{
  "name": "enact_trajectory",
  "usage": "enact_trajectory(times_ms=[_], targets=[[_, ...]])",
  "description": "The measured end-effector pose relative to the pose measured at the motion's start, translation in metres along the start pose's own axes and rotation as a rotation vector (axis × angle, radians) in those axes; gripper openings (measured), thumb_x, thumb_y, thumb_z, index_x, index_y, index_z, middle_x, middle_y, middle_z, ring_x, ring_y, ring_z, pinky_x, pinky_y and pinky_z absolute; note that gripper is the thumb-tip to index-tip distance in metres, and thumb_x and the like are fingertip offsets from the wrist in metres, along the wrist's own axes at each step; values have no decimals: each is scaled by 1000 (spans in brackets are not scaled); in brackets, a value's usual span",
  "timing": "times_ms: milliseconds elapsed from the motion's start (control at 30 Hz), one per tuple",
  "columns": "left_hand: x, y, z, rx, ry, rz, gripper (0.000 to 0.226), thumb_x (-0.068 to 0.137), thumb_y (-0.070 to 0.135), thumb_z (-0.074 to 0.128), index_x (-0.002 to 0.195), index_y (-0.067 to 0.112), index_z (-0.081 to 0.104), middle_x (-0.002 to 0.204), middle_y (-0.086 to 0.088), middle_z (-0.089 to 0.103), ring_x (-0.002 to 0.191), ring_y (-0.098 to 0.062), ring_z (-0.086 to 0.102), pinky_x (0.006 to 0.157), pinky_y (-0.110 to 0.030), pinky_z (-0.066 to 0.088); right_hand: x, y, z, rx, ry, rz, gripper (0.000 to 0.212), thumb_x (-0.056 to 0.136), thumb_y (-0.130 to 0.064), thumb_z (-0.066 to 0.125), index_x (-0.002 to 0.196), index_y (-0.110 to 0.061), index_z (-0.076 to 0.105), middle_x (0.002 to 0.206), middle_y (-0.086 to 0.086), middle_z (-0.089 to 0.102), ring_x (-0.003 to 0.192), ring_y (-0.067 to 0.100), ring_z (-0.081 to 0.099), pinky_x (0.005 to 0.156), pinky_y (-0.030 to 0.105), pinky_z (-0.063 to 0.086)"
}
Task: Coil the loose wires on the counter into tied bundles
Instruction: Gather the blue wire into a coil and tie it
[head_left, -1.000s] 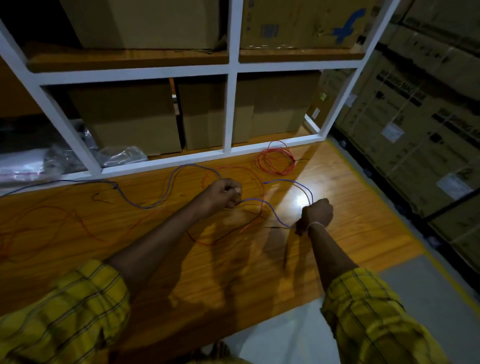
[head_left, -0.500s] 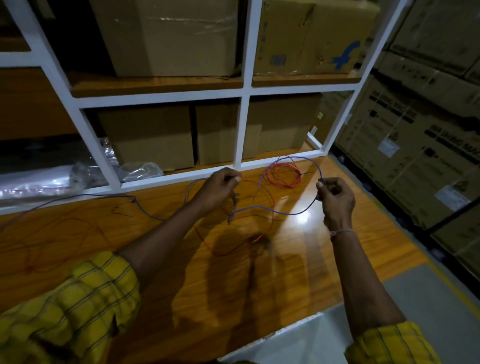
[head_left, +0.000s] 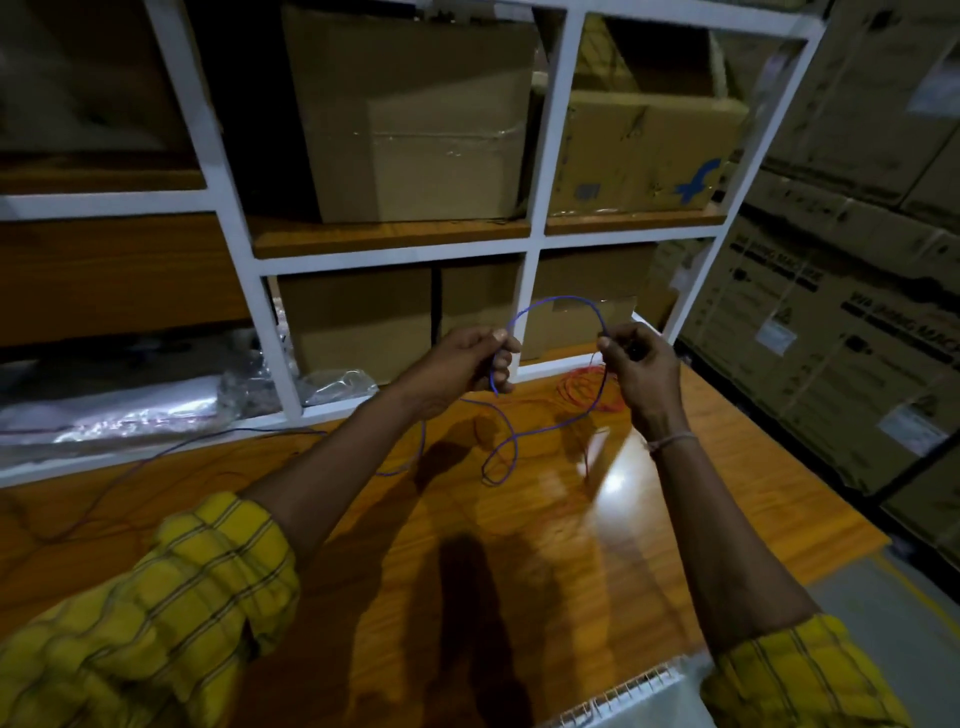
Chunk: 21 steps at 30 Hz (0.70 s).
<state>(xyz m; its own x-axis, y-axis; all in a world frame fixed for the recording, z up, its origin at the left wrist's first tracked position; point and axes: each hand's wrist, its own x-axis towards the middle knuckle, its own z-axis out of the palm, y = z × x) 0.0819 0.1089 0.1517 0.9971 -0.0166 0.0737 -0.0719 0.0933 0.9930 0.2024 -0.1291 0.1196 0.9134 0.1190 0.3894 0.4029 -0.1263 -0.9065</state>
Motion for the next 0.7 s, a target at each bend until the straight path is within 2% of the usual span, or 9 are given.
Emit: enact_trajectory(times_ms=[133,200,267,333,433,533,600,667,700], targets=[[-13,19,-19,-264,59,16,23,110,16,40,101,3,57,66,2,46,58,-13,53,70,-34,57,-7,-8,27,86,-106,35,12,99,-11,68,94,-1,65,84,12,60,77,26,67,76,40,58],[-18,31,-27,-437,85,51,24,109,14,40,101,3,59,63,2,49,59,-13,58,70,-34,60,-13,-15,41,153,-165,70,16,100,-12,66,95,3,63,84,14,54,71,24,64,72,36,61],[-21,45,-38,-613,122,119,24,109,12,40,103,2,60,64,0,55,62,-13,64,71,-34,62,-20,-20,53,155,-247,65,23,101,-16,66,100,6,65,79,14,51,63,18,56,65,32,58],[-21,61,-55,-754,177,213,24,109,11,41,102,0,61,69,-4,61,67,-15,67,74,-33,62,-26,-23,62,157,-334,62,20,102,-21,65,102,-3,72,77,13,47,63,16,48,62,30,54],[-17,83,-89,-966,268,345,30,107,8,45,86,-2,64,71,-11,69,67,-20,72,74,-37,64,-32,-24,69,201,-391,102,16,103,-22,63,96,-20,78,76,9,43,65,16,44,61,29,51],[-19,102,-128,-1087,374,452,26,108,10,44,91,0,61,72,-12,72,65,-21,74,68,-35,64,-33,-18,68,195,-399,150,17,103,-23,63,104,-16,78,74,2,48,68,18,44,64,32,47],[-26,114,-151,-1129,420,538,24,109,11,43,95,1,61,72,-11,74,67,-21,75,81,-33,62,-35,-12,66,144,-385,179,19,103,-24,63,109,-13,78,74,2,51,71,21,45,68,37,45],[-31,120,-169,-1122,449,589,22,108,9,45,95,0,60,77,-14,74,73,-22,76,101,-40,54,-40,-10,69,60,-382,188,17,103,-24,64,105,-17,79,74,0,56,73,21,50,73,40,48],[-32,119,-175,-1051,456,596,22,108,9,44,95,-1,60,80,-15,75,77,-23,76,104,-43,51,-43,-12,73,-2,-386,175,16,102,-24,64,103,-19,80,76,-2,60,75,19,54,73,39,51]])
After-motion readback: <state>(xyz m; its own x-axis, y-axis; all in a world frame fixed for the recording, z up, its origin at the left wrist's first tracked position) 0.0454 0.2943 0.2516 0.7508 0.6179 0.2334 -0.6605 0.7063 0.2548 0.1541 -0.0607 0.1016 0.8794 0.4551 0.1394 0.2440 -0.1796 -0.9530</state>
